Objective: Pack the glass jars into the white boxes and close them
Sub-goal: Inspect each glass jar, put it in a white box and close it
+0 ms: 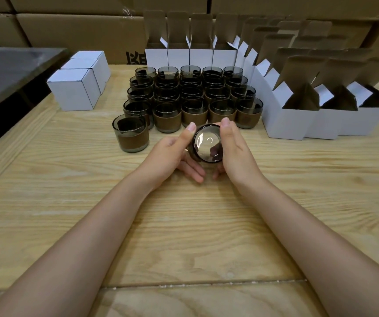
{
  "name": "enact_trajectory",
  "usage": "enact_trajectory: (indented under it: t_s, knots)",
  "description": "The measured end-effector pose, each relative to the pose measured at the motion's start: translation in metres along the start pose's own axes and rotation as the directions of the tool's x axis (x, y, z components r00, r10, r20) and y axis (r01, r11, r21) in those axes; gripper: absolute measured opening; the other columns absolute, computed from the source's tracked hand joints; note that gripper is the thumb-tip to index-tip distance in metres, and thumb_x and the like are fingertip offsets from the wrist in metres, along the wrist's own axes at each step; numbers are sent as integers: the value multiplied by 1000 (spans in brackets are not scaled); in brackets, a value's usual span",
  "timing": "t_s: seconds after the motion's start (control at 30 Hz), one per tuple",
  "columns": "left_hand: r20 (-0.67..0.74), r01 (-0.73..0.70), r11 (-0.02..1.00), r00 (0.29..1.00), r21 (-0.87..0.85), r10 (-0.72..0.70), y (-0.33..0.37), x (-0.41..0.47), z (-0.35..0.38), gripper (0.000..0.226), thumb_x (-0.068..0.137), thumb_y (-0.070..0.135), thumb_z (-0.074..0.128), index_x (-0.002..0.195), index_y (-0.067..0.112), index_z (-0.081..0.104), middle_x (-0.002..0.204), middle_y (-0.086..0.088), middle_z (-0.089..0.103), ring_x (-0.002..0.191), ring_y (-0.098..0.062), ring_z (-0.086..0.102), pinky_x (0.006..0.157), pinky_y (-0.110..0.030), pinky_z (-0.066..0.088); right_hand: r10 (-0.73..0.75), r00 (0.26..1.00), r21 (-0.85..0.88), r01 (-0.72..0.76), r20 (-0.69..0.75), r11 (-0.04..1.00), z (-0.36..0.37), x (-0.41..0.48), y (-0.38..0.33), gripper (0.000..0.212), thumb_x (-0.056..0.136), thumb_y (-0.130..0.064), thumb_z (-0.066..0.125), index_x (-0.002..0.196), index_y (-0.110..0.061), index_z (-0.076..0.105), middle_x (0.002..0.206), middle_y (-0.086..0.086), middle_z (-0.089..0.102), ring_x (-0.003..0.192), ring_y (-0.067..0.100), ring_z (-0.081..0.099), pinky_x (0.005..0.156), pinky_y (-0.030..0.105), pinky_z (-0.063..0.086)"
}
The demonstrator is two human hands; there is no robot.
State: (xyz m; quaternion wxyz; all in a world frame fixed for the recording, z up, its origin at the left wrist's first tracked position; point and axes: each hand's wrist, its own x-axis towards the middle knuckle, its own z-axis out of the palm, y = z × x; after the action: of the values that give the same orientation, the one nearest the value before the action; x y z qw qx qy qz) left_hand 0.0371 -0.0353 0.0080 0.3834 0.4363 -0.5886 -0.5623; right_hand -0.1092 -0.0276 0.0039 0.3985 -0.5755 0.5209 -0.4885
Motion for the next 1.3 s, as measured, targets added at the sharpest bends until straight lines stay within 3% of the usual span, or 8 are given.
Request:
enact_trajectory:
  t_s: [0.17,0.33,0.53,0.73,0.87,1.0,1.13,1.3]
  knots:
    - [-13,-11,999,1000,-35,10,0,1,-4,60,76,73,42,80,25,78,69,-20,71,58,-28,70,56,-26,58,-83,989,82,73,120,994,-3,1,2,33,87,-50,55,114,-31,51,83,-17,62,75,6,61,55,30,51]
    - [-14,-14,999,1000,-46,13,0,1,-8,53,76,72,42,76,31,77,70,-12,73,63,-23,71,64,-26,58,-197,972,-51,205,125,978,-4,-1,4,67,69,-47,73,128,-35,43,113,-19,58,90,-4,56,80,18,48]
    - [-43,5,993,999,-117,-10,-4,3,-11,63,88,59,47,121,7,61,102,-20,72,95,-33,70,87,-44,57,-204,977,-122,210,59,970,-6,-1,6,90,61,-41,87,136,-25,39,112,-27,54,104,-17,51,85,3,39]
    - [17,19,987,1000,-162,-17,3,0,-2,60,87,65,42,120,18,60,105,-14,71,84,-23,69,66,-32,58,-356,934,-322,348,33,881,-4,-4,1,89,61,-32,89,136,-19,44,122,-7,47,111,0,45,95,8,35]
    - [-17,25,973,999,-229,-29,2,0,0,68,83,49,52,134,5,47,120,-23,63,104,-31,65,92,-47,51,-442,894,-384,436,77,814,-3,-5,2,89,65,-23,87,141,-16,42,115,-2,42,104,5,45,91,14,40]
    - [20,24,942,1000,-336,-18,3,-3,2,58,92,36,53,134,-3,45,114,-22,62,102,-28,62,93,-37,51,-491,869,-385,475,64,791,-2,-5,5,87,67,-20,85,142,-18,41,113,1,38,95,-4,42,86,6,37]
    - [3,14,912,1000,-410,-14,1,-2,2,62,92,33,57,138,-5,40,130,-32,54,118,-40,55,109,-52,36,-372,928,-288,357,2,889,1,-7,3,100,65,-37,85,146,-32,27,124,-2,30,100,-10,41,80,7,43]
    - [18,-2,889,1000,-458,11,-2,-1,0,65,86,29,55,141,-1,38,129,-27,56,117,-38,56,107,-46,42,-174,978,-141,157,-114,977,14,-18,-1,93,63,-47,82,134,-31,25,130,-1,30,110,10,48,88,28,51]
